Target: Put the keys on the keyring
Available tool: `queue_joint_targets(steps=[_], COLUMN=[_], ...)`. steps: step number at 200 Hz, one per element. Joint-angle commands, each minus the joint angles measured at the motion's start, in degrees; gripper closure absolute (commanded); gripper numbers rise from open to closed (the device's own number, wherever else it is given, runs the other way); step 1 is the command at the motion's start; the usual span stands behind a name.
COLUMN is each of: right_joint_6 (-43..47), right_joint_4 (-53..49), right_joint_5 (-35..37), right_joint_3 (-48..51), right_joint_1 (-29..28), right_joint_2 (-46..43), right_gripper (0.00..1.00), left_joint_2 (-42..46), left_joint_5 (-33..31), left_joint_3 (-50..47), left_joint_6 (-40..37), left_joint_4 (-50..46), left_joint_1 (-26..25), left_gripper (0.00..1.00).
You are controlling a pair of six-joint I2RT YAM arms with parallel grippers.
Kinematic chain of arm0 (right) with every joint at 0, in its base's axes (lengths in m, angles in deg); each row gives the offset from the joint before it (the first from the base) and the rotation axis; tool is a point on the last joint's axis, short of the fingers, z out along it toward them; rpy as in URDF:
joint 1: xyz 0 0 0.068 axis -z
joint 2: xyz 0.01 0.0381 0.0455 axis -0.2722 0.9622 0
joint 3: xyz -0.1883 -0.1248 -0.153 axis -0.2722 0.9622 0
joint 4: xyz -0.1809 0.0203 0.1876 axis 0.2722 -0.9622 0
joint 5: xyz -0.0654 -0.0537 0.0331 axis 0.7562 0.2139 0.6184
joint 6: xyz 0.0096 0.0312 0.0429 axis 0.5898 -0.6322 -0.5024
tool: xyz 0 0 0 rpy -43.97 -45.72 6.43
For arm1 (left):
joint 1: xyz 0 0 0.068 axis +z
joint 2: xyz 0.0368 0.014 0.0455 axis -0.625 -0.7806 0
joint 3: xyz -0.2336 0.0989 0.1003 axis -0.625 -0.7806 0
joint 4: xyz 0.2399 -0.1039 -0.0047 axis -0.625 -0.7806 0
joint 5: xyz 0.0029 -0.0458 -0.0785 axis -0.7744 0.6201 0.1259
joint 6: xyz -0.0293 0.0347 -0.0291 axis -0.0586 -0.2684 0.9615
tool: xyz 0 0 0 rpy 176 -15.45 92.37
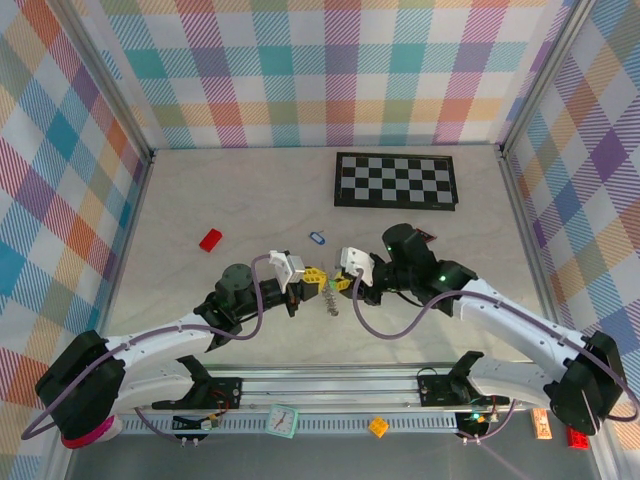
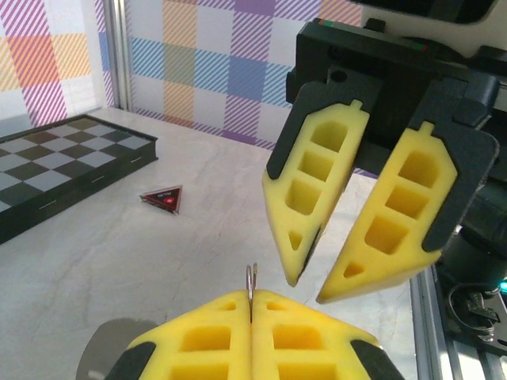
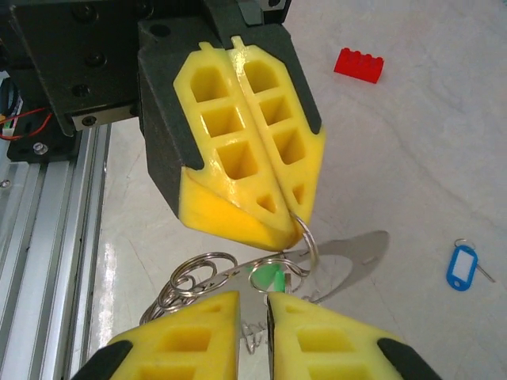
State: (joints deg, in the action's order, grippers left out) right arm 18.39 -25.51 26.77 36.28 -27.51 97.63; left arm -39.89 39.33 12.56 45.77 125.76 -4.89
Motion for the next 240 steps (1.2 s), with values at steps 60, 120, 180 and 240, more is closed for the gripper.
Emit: queue_joint_targets(steps=[60, 120, 180, 240], right_joint_6=[-6.93, -6.91, -6.30, -5.99], right_joint_4=[2.55, 2.74, 2.83, 3.12], right_joint_5=[-18.97, -19.04, -19.42, -23.18], right_joint_3=[1.06, 0.36, 0.09, -1.26], right_joint_1=[6.93, 6.97, 6.93, 6.92], right_joint_2=[-0.23, 2.80, 3.21, 5.10], right_gripper=[0.77, 0.78, 0.81, 0.87], left_joint_2=[-3.13, -4.18, -4.36, -5.68], left_joint_5=[7.47, 9.37, 10.43, 11.39], left_joint_3=[0.58, 0.86, 0.95, 1.30], left_joint_6=[-1.09, -0.55, -0.12, 1.00], left_joint_4=[9.96, 11.40, 11.83, 13.91], left_joint_1=[0.16, 0.10, 0.10, 0.14], left_gripper=[1.00, 1.00, 1.00, 1.00])
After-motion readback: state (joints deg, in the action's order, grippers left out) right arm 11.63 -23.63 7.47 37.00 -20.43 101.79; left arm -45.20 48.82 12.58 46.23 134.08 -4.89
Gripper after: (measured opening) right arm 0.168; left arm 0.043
